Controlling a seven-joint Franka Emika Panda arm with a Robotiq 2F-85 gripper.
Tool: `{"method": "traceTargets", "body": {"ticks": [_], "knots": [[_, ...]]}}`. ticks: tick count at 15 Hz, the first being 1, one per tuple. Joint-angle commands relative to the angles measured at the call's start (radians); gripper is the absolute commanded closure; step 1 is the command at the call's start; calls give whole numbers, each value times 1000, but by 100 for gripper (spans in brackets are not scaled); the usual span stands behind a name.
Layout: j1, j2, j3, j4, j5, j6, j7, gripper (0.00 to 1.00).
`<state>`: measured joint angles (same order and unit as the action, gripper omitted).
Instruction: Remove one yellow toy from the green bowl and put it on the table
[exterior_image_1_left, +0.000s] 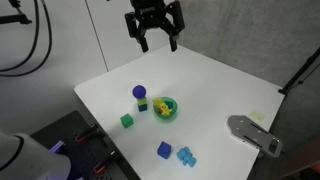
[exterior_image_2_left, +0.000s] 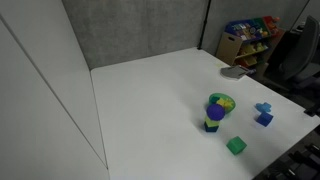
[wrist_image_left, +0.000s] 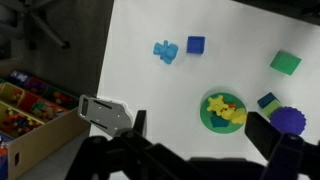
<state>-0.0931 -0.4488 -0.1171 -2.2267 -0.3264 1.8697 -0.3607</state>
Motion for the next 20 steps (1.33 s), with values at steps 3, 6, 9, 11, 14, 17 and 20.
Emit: {"method": "traceTargets", "body": {"ticks": [3,6,9,11,14,17,20], "knots": [[10,-2,-8,4,-3,-3,3,0],[19,25,-12,22,20,-7,-6,0],[31,63,-10,43,50,4,5,0],[37,98,-9,61,75,21,15,0],[43,171,-11,96,127,48,15,0],[45,267,-9,133,199,85,24,0],[43,368,-1,173,271,115,25,0]]}}
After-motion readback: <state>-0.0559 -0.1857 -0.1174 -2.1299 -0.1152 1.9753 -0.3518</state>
